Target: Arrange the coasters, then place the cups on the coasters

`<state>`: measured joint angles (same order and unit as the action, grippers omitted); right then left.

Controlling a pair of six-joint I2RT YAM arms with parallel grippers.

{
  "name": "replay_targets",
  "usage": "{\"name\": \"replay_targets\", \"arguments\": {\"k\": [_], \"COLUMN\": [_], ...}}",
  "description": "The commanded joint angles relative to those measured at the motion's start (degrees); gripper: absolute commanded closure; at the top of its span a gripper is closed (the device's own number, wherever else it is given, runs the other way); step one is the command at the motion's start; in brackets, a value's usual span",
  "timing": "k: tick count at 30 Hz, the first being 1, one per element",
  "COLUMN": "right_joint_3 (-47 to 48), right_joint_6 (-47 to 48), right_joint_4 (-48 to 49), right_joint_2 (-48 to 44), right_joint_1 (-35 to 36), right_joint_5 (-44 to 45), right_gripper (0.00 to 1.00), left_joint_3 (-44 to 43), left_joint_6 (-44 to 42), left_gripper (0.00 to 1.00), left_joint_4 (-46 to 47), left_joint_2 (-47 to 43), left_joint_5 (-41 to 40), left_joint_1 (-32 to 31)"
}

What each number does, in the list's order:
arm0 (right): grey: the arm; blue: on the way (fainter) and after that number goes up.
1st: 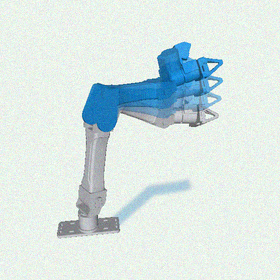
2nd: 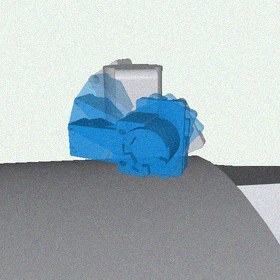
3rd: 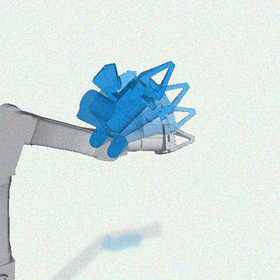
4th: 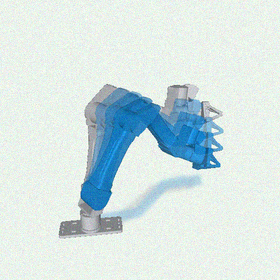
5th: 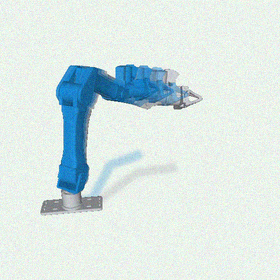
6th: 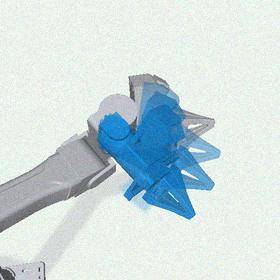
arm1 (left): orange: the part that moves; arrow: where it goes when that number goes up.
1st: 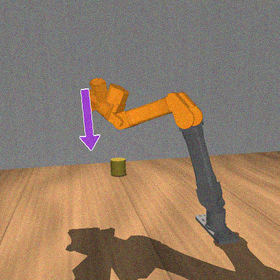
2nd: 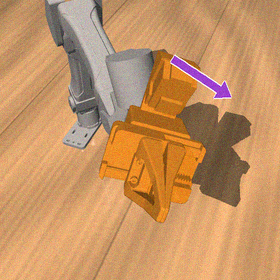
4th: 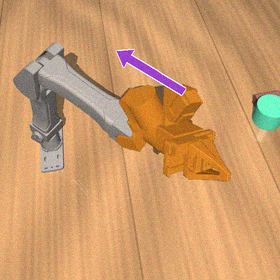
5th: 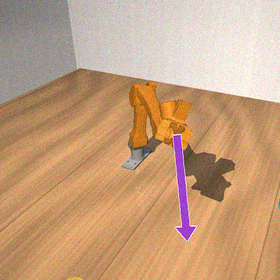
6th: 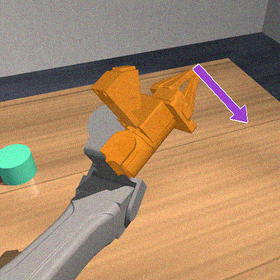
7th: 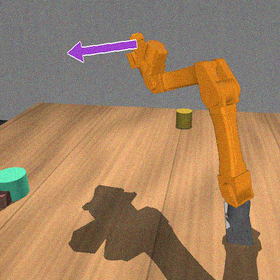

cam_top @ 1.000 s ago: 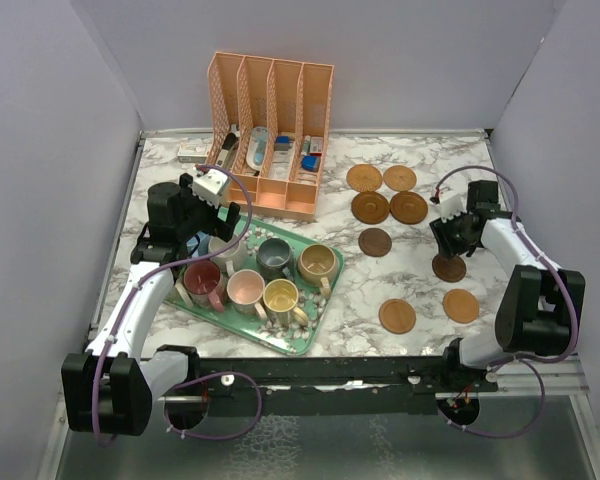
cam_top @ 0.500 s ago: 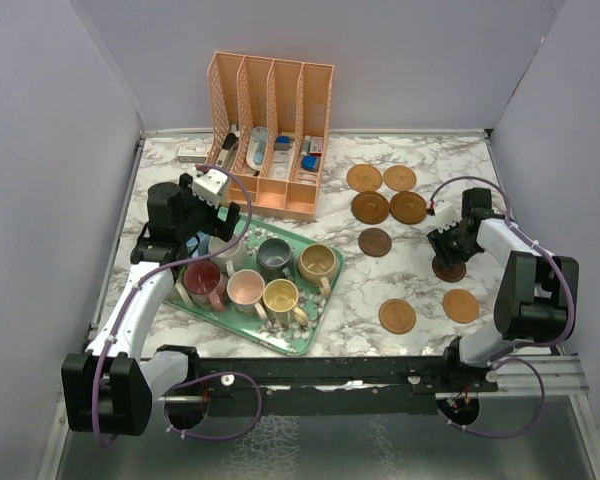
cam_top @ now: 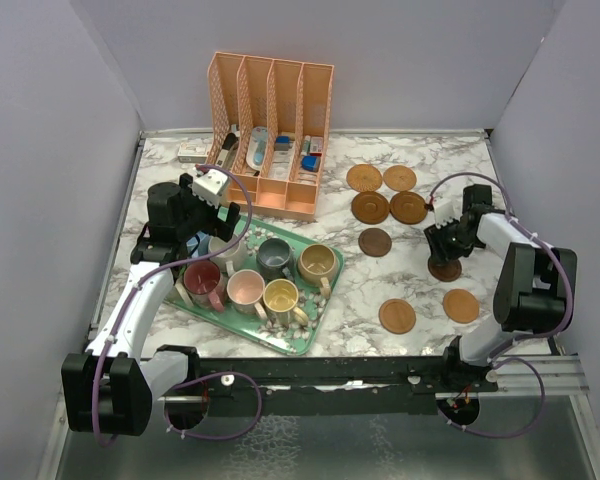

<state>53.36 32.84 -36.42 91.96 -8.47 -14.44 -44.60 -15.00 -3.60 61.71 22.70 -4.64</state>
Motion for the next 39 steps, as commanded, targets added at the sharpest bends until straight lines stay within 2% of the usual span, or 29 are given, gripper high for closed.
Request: {"name": "replay_targets", "arguments": {"k": [1, 13, 29, 39], "right_joint_3": [2.3, 7.2, 6.7, 5.3], "right_joint_6": [-3.0, -8.7, -7.2, -4.1], "right_joint_4": [-1.1, 1.8, 1.8, 2.0], "right_joint_2": [2.6, 7.8, -0.6, 2.0], "right_joint_1": [0.3, 7.6, 6.9, 4.6], "right_joint_5": [-8.0, -6.2, -1.5, 1.2], "right_gripper": [0.55, 0.60, 0.56, 0.57], "left_joint_3": [0.0, 0.1, 0.2, 0.3], "left_joint_6": [-0.5, -0.9, -1.1, -1.2], "left_gripper": [0.01, 0.01, 0.01, 0.01], "left_joint_4": [0.8, 0.8, 0.7, 0.6], "left_joint_2": [-1.0, -0.7, -0.3, -0.8], "left_joint_5": [1.2, 1.3, 1.8, 2.0], "left_joint_1": [-0.3, -0.3, -0.3, -0.3]}}
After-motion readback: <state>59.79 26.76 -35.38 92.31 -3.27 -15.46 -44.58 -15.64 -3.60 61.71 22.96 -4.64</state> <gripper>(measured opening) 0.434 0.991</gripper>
